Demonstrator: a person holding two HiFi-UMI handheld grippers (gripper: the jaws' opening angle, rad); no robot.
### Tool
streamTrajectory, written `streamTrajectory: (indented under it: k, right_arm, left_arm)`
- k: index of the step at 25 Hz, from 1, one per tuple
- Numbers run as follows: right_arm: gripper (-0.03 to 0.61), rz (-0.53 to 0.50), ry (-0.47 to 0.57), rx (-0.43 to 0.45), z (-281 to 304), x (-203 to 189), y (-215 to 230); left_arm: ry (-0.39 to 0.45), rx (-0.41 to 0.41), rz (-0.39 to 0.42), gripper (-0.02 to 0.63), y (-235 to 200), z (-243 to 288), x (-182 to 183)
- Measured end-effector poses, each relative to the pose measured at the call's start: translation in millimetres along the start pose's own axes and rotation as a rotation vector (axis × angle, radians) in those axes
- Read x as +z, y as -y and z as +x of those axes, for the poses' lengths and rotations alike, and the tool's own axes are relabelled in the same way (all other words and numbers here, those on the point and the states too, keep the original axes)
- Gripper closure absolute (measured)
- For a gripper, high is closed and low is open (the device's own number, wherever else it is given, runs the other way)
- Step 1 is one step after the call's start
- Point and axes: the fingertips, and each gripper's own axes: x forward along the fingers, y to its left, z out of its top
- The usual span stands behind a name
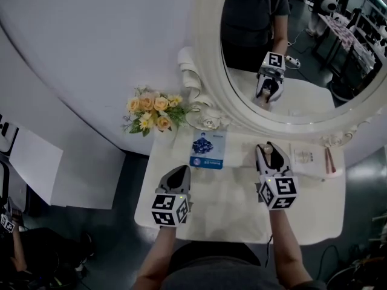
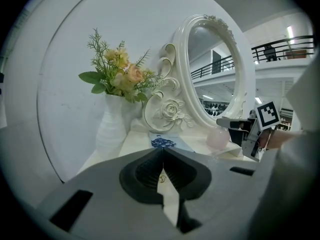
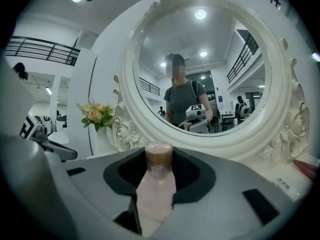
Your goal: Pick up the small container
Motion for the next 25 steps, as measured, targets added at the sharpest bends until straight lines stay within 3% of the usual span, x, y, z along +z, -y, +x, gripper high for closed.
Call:
streamTrajectory:
  k: [25]
  right_arm:
    - [0.428,0.023,0.106,-0.018,-95,26,-64]
  left_arm:
    - [0.064,-0.084,0.078,0.607,8,-37,18]
